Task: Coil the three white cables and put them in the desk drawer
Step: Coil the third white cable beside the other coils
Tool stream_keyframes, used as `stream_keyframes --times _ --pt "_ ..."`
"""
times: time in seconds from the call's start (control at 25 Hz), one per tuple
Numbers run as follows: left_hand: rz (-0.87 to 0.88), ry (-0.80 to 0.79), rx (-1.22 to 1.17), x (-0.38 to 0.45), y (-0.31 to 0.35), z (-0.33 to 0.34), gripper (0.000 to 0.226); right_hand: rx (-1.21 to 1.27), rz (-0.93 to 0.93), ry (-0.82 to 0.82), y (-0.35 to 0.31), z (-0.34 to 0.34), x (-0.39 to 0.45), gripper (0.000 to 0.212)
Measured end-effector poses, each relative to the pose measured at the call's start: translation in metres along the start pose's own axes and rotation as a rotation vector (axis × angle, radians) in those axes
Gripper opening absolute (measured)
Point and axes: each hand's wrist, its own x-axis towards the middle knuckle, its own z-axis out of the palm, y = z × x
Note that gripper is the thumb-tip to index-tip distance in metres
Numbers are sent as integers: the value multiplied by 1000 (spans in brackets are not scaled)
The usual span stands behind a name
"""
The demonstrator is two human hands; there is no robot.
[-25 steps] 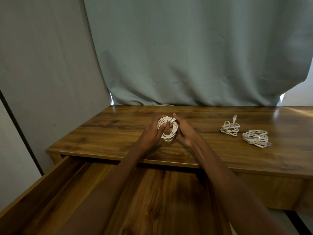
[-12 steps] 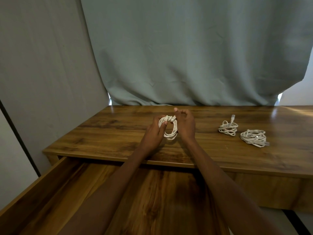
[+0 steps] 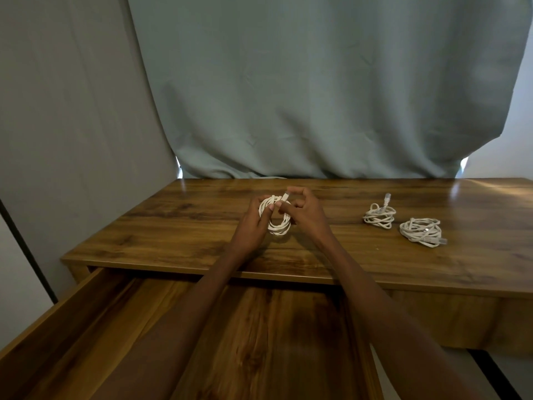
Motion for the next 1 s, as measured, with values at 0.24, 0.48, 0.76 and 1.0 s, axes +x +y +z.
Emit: stream_keyframes --times 0.24,0.48,0.76,1.0 --pt "-51 -68 -10 11 10 16 29 107 28 7 10 -14 -8 42" --pt "-276 -180 -101 34 21 29 22 120 78 -78 -2 -54 -12 40" --pt "-388 -290 -224 46 24 43 21 -6 175 -212 -12 -83 -20 59" --pt "-458 -309 -315 46 28 64 15 -108 91 -196 -6 -129 -32 64"
